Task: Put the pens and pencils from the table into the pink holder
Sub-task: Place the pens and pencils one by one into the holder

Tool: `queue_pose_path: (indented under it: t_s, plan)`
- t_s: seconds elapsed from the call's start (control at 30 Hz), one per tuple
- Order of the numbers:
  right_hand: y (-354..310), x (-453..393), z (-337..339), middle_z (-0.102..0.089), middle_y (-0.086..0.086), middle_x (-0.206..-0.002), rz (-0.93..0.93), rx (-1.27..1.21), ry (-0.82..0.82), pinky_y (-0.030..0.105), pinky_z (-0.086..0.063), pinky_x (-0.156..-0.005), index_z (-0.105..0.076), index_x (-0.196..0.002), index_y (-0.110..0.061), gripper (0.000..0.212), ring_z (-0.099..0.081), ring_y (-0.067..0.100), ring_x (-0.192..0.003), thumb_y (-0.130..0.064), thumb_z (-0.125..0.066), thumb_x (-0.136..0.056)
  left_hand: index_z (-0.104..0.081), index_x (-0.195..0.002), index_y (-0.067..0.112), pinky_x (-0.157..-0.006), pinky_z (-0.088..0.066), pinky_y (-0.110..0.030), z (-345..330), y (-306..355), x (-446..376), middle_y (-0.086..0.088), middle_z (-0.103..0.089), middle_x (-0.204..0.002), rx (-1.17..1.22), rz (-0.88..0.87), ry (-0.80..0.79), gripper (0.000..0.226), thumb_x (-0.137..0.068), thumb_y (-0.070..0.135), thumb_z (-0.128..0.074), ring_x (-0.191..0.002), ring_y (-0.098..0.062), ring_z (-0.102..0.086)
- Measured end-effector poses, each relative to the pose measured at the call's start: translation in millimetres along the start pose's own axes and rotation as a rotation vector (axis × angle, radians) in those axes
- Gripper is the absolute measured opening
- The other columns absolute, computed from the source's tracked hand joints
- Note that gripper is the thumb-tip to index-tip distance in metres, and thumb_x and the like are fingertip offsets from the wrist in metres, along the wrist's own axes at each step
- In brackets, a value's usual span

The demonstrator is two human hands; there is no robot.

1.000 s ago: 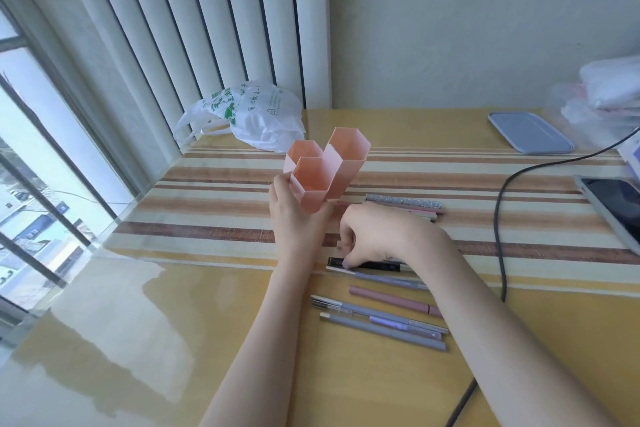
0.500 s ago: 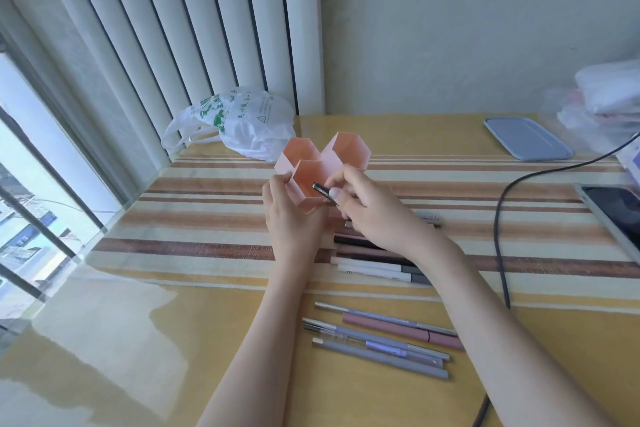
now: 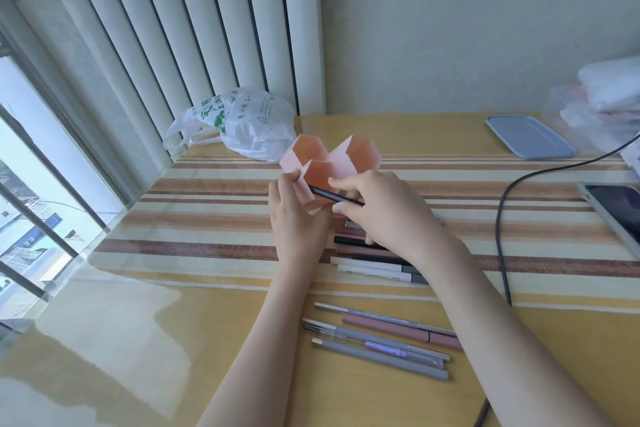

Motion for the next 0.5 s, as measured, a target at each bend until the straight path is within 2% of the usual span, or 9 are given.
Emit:
queue_pose_path:
  t_s: [0.07, 0.1, 0.17, 0.2, 0.27, 0.37, 0.4, 0.43, 0.5]
  plan:
    - [3, -1, 4, -0.061, 0.0, -0.122, -0.009, -0.046, 0.045, 0.029, -0.049, -0.087, -0.054, -0.135, -0.026, 0.045, -0.06, 0.022, -0.088, -0.023, -0.063, -0.091, -0.046, -0.12, 0.011, -0.083, -0.033, -0.029, -1, 0, 0, 0.003, -0.044, -0.113, -0.007, -0.006, -0.003, 0.06, -0.067, 0.011, -0.074, -0.112, -0.022, -0.044]
    - [3, -3, 4, -0.057, 0.0, -0.122, -0.003, -0.087, 0.056, 0.022, -0.045, -0.085, -0.055, -0.134, -0.025, 0.046, -0.058, 0.016, -0.09, -0.02, -0.065, -0.09, -0.046, -0.12, 0.011, -0.083, -0.032, -0.029, -1, 0, -1, 0.004, -0.043, -0.112, -0.011, -0.009, -0.002, 0.06, -0.068, 0.012, -0.075, -0.112, -0.022, -0.044]
    - [3, -5, 6, -0.052, -0.001, -0.115, 0.008, -0.199, 0.073, 0.004, -0.04, -0.073, -0.059, -0.129, -0.024, 0.043, -0.053, 0.003, -0.077, -0.01, -0.065, -0.089, -0.046, -0.12, 0.013, -0.083, -0.032, -0.028, -1, 0, -1, 0.006, -0.041, -0.111, -0.018, -0.009, 0.008, 0.058, -0.069, 0.012, -0.074, -0.112, -0.022, -0.044]
    - [2, -6, 9, -0.054, 0.0, -0.108, 0.013, -0.272, 0.096, 0.001, -0.04, -0.067, -0.063, -0.124, -0.023, 0.041, -0.053, 0.001, -0.07, -0.004, -0.066, -0.087, -0.046, -0.119, 0.013, -0.084, -0.033, -0.029, -1, -1, -1, 0.006, -0.042, -0.111, -0.019, -0.005, 0.014, 0.057, -0.069, 0.011, -0.072, -0.112, -0.023, -0.044]
    - [5, -6, 16, -0.06, 0.0, -0.092, 0.004, -0.405, 0.161, 0.004, -0.046, -0.063, -0.07, -0.11, -0.021, 0.034, -0.058, 0.003, -0.064, 0.001, -0.065, -0.085, -0.046, -0.119, 0.013, -0.087, -0.035, -0.031, -1, -1, -1, 0.003, -0.044, -0.112, -0.016, -0.001, 0.017, 0.055, -0.07, 0.011, -0.069, -0.112, -0.024, -0.045]
    - [10, -6, 26, -0.068, 0.0, -0.086, -0.013, -0.505, 0.266, 0.029, -0.059, -0.071, -0.071, -0.094, -0.017, 0.02, -0.068, 0.012, -0.073, -0.001, -0.065, -0.085, -0.046, -0.118, 0.012, -0.089, -0.037, -0.034, 0, 0, 0, -0.002, -0.047, -0.113, -0.021, -0.015, 0.02, 0.055, -0.069, 0.009, -0.068, -0.111, -0.024, -0.045]
    - [11, -6, 28, -0.07, 0.001, -0.083, -0.011, -0.519, 0.294, 0.032, -0.06, -0.071, -0.07, -0.09, -0.017, 0.017, -0.069, 0.013, -0.073, -0.001, -0.065, -0.086, -0.046, -0.118, 0.013, -0.089, -0.037, -0.034, 0, 0, -1, -0.002, -0.047, -0.114, -0.023, -0.017, 0.019, 0.055, -0.068, 0.008, -0.068, -0.111, -0.024, -0.045]
    - [13, -6, 29, -0.071, 0.001, -0.08, -0.011, -0.521, 0.312, 0.029, -0.06, -0.07, -0.07, -0.086, -0.016, 0.015, -0.069, 0.012, -0.07, -0.001, -0.065, -0.086, -0.046, -0.118, 0.013, -0.09, -0.037, -0.034, 0, 0, -1, -0.001, -0.047, -0.114, -0.024, -0.017, 0.017, 0.055, -0.068, 0.007, -0.068, -0.111, -0.024, -0.045]
    - [13, -6, 29, -0.071, 0.001, -0.075, -0.008, -0.486, 0.306, 0.016, -0.054, -0.063, -0.07, -0.082, -0.014, 0.013, -0.064, 0.005, -0.061, -0.002, -0.065, -0.085, -0.046, -0.118, 0.014, -0.09, -0.037, -0.034, -1, -1, -1, 0.0, -0.047, -0.115, -0.025, -0.011, 0.015, 0.054, -0.068, 0.007, -0.067, -0.112, -0.023, -0.045]
Point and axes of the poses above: each hand's wrist, its own x-axis away from the middle knuckle, its own z-axis out of the back of the hand, y = z × x, the point moved 9 cm from there along -x, towards the middle knuckle
